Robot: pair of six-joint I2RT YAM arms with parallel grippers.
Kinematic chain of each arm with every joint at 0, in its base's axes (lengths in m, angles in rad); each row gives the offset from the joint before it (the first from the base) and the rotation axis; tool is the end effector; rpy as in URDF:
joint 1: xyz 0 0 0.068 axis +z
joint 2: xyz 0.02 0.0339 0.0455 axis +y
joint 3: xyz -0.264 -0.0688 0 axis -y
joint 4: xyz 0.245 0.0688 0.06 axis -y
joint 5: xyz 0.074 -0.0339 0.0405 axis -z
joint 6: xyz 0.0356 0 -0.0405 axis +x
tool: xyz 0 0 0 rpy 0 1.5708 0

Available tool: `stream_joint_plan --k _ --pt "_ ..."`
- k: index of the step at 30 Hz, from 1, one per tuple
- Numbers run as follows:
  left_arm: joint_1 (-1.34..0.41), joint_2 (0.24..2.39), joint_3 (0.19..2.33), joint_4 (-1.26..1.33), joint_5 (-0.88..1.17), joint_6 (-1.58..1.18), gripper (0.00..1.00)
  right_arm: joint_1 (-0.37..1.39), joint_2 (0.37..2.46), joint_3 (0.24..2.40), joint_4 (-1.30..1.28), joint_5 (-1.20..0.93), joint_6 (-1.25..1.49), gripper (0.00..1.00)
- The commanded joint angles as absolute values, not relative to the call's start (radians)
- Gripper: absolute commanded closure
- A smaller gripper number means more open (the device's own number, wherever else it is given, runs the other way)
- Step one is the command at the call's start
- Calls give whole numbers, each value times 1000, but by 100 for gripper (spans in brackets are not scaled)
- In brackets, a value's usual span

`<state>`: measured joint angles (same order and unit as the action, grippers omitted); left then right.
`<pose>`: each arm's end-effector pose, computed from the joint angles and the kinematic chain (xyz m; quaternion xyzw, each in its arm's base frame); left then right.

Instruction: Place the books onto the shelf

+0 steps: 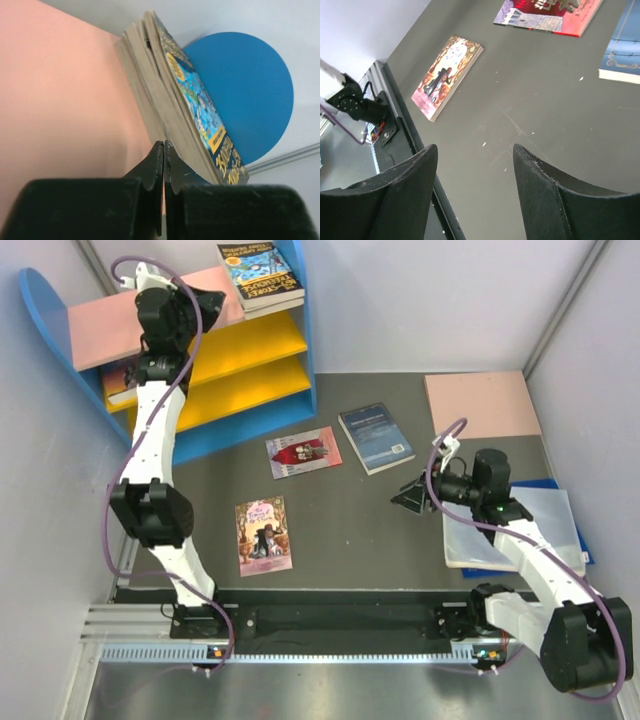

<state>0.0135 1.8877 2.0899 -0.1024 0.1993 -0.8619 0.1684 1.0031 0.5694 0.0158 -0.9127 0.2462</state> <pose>0.4386 -0.0011 0.4832 -0.2162 0.6360 -0.3645 0.6449 0.2054 0.0635 0.2487 -0.2107 0.7614 0.4623 0.4028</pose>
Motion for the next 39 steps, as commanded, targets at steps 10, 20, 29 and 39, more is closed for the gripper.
stream_joint_plan --k 10,20,29,39 --pt "29 1410 1685 -193 296 -738 100 270 1097 759 -83 -698 186 40" --pt "29 1112 1117 -443 356 -649 100 557 1422 969 -63 -583 242 40" --pt "29 1069 802 -617 302 -634 100 698 1791 992 471 -782 665 38" --pt "14 1187 604 -558 339 -647 100 837 2132 1255 422 -773 755 36"
